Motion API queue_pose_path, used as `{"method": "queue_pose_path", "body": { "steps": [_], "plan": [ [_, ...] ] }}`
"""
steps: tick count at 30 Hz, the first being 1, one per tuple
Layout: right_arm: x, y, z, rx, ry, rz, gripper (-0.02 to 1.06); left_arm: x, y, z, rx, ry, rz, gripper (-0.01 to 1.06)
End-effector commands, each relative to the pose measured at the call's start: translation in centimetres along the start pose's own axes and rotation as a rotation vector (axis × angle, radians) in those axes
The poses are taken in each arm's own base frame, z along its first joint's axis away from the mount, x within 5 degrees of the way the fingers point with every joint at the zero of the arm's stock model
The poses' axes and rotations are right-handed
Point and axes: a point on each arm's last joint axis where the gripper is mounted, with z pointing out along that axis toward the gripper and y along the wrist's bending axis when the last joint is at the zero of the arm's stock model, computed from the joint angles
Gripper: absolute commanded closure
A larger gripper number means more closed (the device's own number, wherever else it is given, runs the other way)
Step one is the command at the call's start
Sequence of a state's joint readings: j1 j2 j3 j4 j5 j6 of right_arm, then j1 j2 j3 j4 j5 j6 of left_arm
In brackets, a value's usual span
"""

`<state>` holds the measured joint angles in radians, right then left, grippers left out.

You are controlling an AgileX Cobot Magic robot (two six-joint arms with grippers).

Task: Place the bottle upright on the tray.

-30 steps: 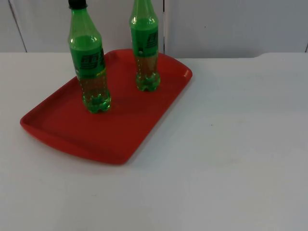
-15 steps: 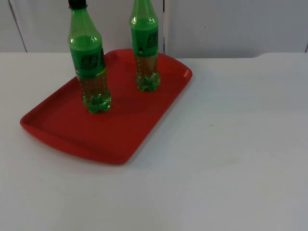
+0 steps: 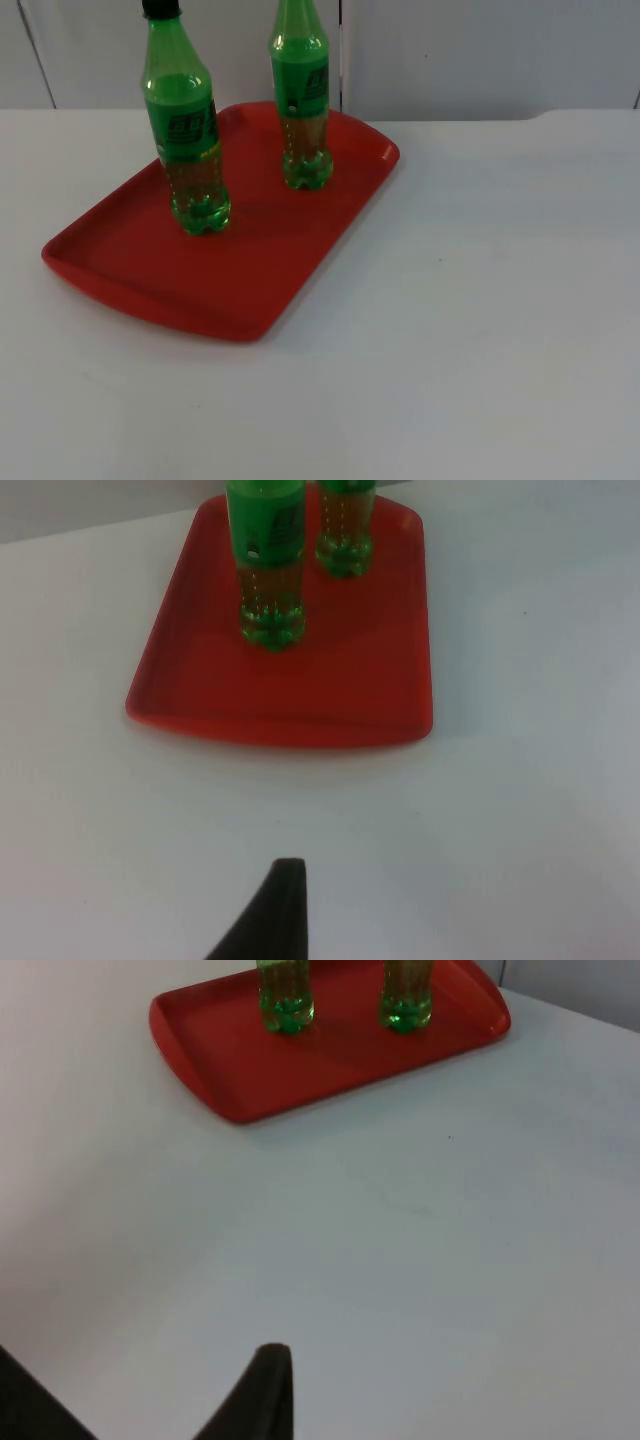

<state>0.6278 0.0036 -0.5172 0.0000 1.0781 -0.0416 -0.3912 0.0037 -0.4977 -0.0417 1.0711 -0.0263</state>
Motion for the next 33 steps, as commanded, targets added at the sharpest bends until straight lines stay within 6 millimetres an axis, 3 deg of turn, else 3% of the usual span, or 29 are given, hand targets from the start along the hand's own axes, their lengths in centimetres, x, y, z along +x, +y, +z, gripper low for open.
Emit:
{"method": "queue_pose_path", "body": {
  "steps": [1, 23, 33],
  "plan": [
    [0.09, 0.00, 0.01, 0.000, 0.000, -0.001, -0.01, 0.14, -0.04, 0.07, 0.012, 0.003, -0.005, 0.00],
    [0.04, 0.00, -0.03, 0.000, -0.003, -0.001, -0.01, 0.14, -0.04, 0.07, 0.012, 0.003, -0.005, 0.00],
    [0.03, 0.13, -0.02, 0.096, 0.000, 0.054, -0.01, 0.14, -0.04, 0.07, 0.012, 0.003, -0.005, 0.00]
  ]
}}
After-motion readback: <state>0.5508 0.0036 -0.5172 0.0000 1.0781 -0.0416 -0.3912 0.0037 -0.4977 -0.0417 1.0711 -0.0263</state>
